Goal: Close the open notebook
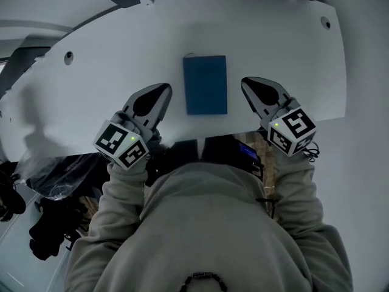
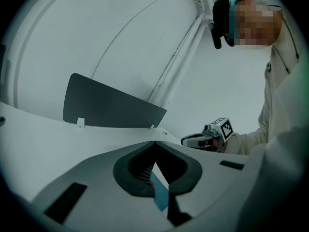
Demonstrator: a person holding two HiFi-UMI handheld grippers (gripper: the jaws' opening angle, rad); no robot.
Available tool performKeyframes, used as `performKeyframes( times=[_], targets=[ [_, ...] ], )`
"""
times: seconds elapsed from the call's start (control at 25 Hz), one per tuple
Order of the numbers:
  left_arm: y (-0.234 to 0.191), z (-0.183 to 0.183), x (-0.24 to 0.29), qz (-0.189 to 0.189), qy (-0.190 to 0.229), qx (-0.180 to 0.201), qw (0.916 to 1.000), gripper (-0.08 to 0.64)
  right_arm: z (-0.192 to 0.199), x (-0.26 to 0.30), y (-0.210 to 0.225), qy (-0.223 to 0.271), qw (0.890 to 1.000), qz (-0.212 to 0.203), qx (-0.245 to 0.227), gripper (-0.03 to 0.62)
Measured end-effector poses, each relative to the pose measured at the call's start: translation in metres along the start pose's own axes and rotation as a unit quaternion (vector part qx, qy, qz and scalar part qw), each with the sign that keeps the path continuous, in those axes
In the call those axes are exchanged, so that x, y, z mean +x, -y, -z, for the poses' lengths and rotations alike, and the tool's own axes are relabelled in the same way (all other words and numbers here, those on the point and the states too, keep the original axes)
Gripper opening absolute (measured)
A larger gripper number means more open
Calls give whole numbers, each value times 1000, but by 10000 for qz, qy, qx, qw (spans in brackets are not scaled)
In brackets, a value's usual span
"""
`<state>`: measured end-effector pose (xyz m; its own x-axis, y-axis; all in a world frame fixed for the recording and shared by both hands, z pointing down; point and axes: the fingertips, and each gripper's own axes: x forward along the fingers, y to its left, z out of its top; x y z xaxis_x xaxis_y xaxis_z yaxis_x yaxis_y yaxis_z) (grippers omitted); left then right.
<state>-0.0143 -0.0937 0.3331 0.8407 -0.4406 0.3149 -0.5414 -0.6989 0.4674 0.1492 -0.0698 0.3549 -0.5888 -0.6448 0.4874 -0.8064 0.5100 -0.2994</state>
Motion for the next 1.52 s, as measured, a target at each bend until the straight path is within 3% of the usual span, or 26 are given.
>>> performKeyframes(
  times=[1.04,1.52],
  targets=[
    [5,75,28,122,-492,-338,9981,-7,28,24,2,-101,9991,-324,245,20],
    [-10,118,31,46,-740,-778,9942,-6,46,53,4,-130,9974,-506,486,20]
  ],
)
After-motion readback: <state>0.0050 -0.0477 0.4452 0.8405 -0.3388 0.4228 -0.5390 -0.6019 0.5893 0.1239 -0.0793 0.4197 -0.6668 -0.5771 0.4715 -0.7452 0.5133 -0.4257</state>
